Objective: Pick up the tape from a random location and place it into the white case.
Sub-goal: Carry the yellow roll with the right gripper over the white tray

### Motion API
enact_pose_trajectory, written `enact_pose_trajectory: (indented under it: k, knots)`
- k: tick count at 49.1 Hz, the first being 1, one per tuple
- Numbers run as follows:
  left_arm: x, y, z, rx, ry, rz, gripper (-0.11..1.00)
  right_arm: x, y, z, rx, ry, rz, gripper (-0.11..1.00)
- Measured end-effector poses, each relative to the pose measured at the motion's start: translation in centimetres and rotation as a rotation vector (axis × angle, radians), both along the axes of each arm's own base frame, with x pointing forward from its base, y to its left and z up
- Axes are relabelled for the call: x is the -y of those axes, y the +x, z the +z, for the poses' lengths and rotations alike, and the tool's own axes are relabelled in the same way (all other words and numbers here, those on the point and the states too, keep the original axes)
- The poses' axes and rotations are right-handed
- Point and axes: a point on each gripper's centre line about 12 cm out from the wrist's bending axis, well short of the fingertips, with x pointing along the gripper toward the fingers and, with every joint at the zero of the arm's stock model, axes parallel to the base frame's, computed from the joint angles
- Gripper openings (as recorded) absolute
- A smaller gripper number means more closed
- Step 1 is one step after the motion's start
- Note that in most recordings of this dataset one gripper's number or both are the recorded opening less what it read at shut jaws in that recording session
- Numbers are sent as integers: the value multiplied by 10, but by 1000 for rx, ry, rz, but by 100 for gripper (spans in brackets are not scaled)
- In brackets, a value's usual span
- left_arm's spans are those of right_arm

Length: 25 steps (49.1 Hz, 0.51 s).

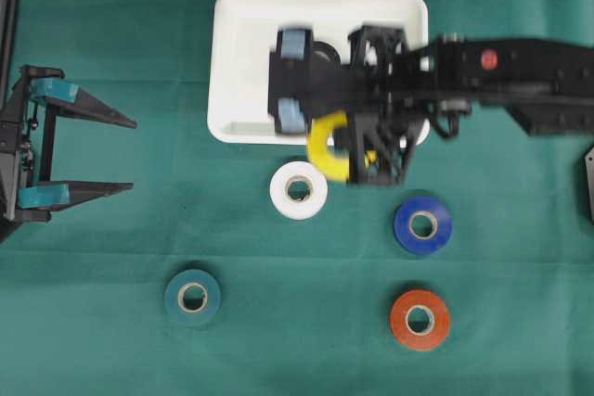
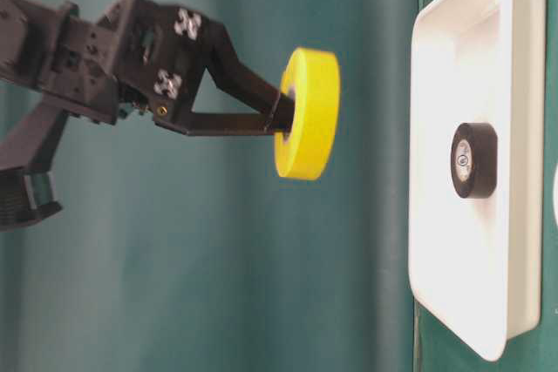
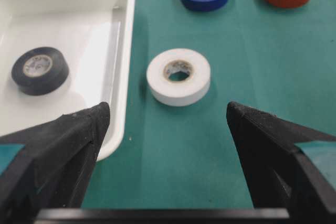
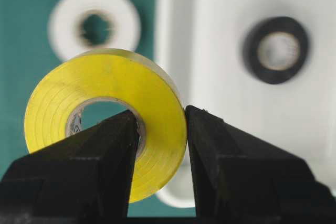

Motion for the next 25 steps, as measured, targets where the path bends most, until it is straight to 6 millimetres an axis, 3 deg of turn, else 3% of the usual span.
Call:
enact_pose_trajectory:
  k: [25]
  knots:
    - [0, 0, 0, 0, 0, 0, 97, 99, -14, 5, 73, -60, -212, 30]
